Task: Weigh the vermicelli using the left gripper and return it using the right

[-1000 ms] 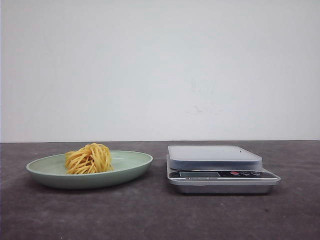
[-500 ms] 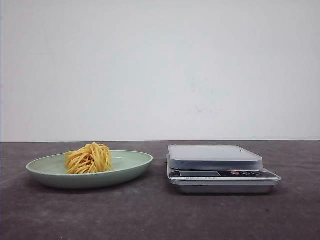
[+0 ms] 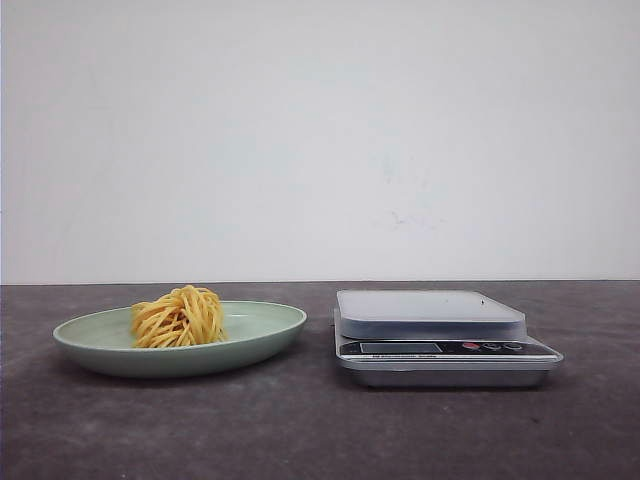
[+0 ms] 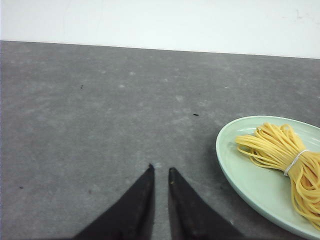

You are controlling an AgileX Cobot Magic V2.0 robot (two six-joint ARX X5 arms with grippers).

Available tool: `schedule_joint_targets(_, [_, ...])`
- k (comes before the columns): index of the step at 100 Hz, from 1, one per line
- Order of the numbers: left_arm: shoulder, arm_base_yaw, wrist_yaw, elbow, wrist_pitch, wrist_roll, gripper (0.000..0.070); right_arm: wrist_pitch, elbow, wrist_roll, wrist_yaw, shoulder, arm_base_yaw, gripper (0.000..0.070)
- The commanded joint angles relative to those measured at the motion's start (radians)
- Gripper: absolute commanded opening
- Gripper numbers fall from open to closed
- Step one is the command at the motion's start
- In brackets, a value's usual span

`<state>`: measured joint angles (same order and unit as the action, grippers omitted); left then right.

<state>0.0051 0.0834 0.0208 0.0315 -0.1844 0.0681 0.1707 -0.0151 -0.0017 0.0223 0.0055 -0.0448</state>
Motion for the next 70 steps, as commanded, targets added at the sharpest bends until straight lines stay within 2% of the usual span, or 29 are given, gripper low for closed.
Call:
schedule_joint_targets(1, [-0.001, 0.001, -0.002, -0.018, -0.004, -0.008, 0.0012, 0.004, 0.003, -0.008, -0.004, -0.002, 0.001, 0.0007])
schedule_joint_targets(70, [-0.001, 0.001, -0.002, -0.018, -0.004, -0.008, 0.0012, -0.016, 0.003, -0.008, 0.003, -0.002, 0.001, 0.0007])
